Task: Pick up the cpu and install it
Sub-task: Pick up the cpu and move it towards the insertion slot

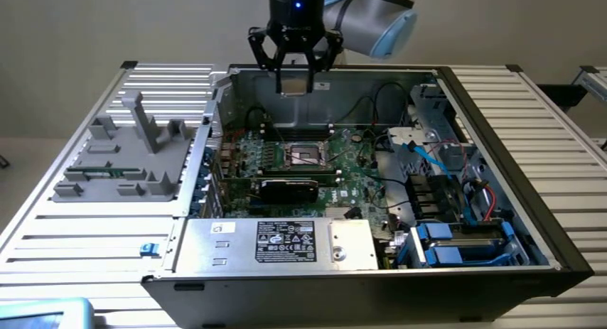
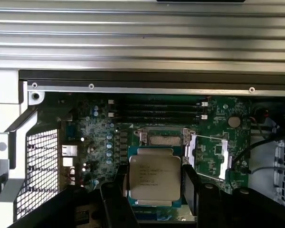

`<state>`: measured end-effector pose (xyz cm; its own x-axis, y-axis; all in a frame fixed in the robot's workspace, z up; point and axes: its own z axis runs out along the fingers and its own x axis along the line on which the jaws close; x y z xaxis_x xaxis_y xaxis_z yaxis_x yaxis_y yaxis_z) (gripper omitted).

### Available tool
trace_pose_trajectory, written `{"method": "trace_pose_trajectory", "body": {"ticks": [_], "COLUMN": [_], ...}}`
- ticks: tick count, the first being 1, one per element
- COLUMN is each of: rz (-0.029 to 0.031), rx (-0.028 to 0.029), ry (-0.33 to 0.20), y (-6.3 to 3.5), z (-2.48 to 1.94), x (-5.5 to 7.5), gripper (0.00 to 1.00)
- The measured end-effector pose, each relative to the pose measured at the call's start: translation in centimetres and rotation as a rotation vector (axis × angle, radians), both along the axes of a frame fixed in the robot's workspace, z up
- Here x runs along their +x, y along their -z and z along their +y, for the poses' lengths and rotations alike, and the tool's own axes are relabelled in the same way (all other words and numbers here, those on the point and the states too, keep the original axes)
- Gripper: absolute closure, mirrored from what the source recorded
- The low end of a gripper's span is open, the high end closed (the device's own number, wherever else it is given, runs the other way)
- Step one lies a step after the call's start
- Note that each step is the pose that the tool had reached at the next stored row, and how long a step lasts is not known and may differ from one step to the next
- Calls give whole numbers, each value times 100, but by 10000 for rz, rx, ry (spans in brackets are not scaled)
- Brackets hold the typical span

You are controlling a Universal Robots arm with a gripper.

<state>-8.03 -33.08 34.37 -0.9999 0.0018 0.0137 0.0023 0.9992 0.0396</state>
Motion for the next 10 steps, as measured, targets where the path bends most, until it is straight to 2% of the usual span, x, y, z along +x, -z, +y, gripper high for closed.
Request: {"method": "trace_pose_trajectory", "body": {"ticks": [5,10], "rz": [-1,0], "rx": [24,24], "ry": [63,97], "y": [49,64], "z": [6,52], "x": [99,136], "gripper": [45,45]}}
